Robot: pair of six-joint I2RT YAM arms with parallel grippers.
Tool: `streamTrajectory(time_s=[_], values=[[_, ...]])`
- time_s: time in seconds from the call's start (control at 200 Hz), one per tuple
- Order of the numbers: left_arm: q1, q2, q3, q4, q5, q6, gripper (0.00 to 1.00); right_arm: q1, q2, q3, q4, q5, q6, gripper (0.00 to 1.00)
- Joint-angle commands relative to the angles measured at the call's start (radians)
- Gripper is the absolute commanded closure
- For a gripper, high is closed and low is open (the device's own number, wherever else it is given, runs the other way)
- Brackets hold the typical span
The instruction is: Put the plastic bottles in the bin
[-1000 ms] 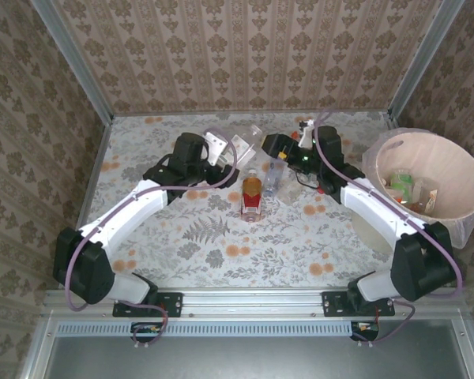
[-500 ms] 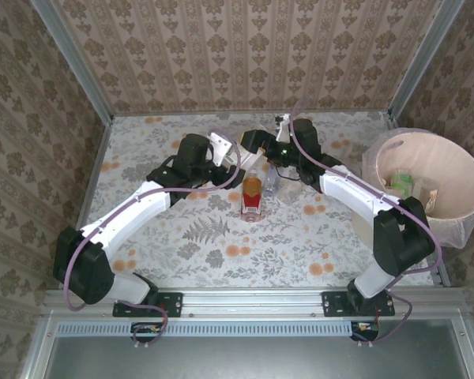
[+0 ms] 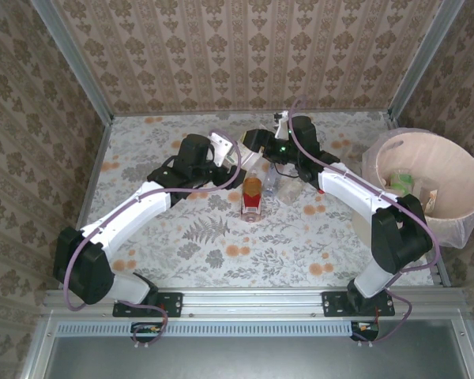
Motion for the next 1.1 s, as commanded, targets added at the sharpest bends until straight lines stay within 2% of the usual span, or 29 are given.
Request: streamTrajectory(time_s=[0.0,0.115,0.235,0.38,0.465,0.565,0.72,0.855,1.095], values=[[-0.004,-0.009,0.019,0.025,0.010,-0.020,0.42,0.007,0.007,0.033,-0.007,-0.015,-0.006,0.39],[-0.004,-0.013,0.022,0.022,0.007,-0.031,0.37,0.007,-0.008,0.033,-0.022,0.000,-0.026,0.43],[-0.002,-0.028,0.032,0.019,0.025,-0.052,0.18,-0.002,-0.029,0.086,-0.146,0.021,-0.085,0.45],[0.008,-0.086,0.014,0.079,0.104,-0.095,0.00,-0.023,-0.081,0.175,-0.352,0.088,-0.229,0.48],[0.026,-0.132,-0.023,0.148,0.133,-0.131,0.00,-0.050,-0.123,0.235,-0.479,0.134,-0.329,0.48],[0.048,-0.180,-0.065,0.198,0.111,-0.166,0.00,-0.104,-0.182,0.306,-0.624,0.193,-0.423,0.49],[0.074,-0.224,-0.124,0.243,0.048,-0.194,0.00,-0.234,-0.310,0.342,-0.708,0.214,-0.495,0.50],[0.090,-0.212,-0.128,0.245,0.047,-0.217,0.00,-0.374,-0.410,0.348,-0.763,0.176,-0.540,0.51],[0.093,-0.166,-0.114,0.238,0.049,-0.231,0.00,-0.671,-0.496,0.399,-0.848,-0.016,-0.577,0.54]])
